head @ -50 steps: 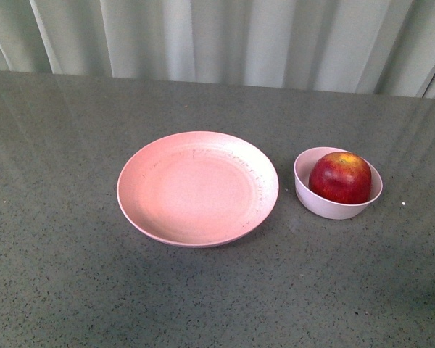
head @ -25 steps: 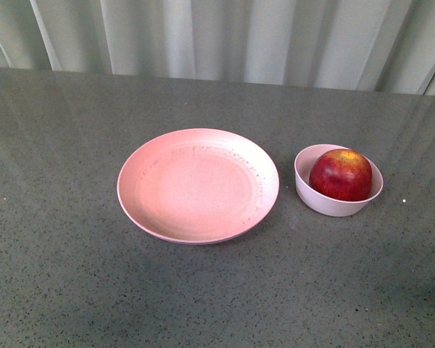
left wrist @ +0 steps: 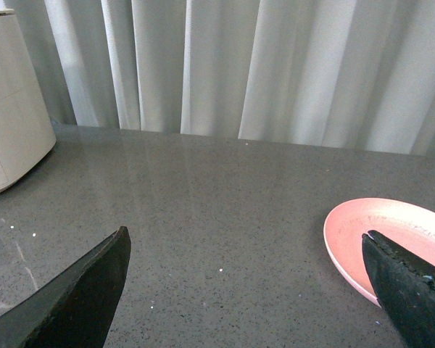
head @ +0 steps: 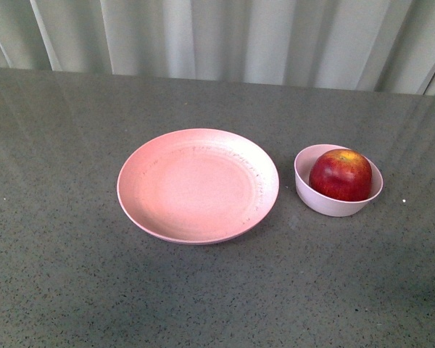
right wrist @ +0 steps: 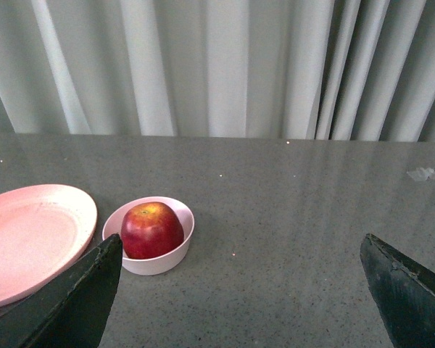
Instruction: Move apple from plate to bowl
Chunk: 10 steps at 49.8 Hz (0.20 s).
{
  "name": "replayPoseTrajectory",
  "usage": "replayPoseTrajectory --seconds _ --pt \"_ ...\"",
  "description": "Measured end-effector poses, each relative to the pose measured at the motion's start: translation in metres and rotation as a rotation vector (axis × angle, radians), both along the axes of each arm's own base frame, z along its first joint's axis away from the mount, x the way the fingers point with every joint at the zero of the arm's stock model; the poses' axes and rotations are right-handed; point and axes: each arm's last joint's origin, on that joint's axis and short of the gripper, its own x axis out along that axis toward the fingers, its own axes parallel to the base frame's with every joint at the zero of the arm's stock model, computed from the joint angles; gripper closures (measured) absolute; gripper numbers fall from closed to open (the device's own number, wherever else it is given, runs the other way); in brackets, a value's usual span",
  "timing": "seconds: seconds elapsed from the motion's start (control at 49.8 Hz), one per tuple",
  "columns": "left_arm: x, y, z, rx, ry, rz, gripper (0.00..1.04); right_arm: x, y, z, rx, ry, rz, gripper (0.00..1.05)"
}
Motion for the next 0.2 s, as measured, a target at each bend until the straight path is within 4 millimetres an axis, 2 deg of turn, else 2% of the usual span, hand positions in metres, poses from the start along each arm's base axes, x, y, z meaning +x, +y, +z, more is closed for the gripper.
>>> replayPoseTrajectory --seconds 0.201 --pt "0.0 0.0 0.0 0.0 0.0 0.0 0.09 0.0 0.0 0.0 0.0 0.0 0.0 0.09"
